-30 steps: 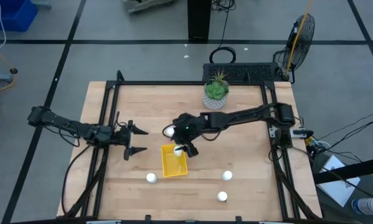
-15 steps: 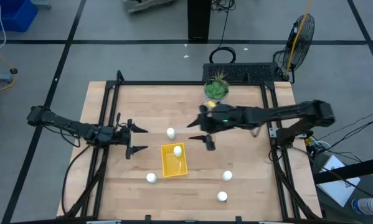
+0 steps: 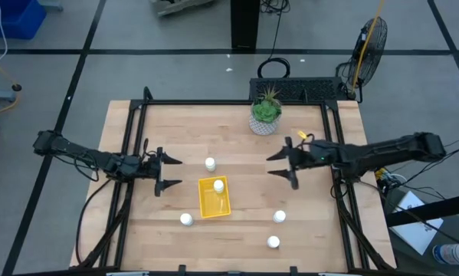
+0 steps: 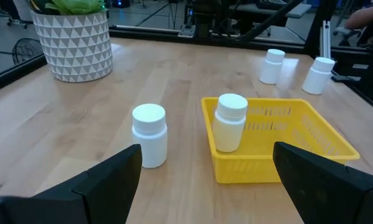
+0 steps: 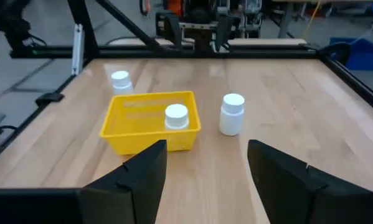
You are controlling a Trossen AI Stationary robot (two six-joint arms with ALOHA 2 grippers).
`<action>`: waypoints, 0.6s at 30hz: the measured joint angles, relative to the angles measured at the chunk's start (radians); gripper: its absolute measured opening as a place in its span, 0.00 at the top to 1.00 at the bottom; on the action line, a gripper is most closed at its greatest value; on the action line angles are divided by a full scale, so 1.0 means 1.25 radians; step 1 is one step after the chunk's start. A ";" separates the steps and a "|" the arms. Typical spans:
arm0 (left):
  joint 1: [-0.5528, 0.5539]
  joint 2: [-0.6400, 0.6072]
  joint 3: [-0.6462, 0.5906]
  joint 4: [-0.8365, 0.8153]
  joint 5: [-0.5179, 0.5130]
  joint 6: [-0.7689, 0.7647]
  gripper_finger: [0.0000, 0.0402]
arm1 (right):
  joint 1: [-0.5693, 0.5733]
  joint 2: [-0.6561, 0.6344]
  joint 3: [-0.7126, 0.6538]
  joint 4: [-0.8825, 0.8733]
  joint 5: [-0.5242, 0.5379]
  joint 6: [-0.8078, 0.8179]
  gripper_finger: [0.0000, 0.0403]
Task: Pick and place pill bottles into a basket
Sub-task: Put the white pill bottle into the yellow basket
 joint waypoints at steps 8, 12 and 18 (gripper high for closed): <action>0.000 0.000 0.007 -0.011 -0.049 0.001 0.09 | 0.005 -0.108 -0.213 0.190 0.004 0.053 0.47; 0.000 0.008 0.084 -0.090 -0.065 0.010 0.09 | 0.005 -0.112 -0.266 0.207 0.004 0.113 0.47; 0.001 0.093 0.259 -0.293 -0.101 0.013 0.09 | 0.005 -0.112 -0.289 0.209 0.000 0.142 0.47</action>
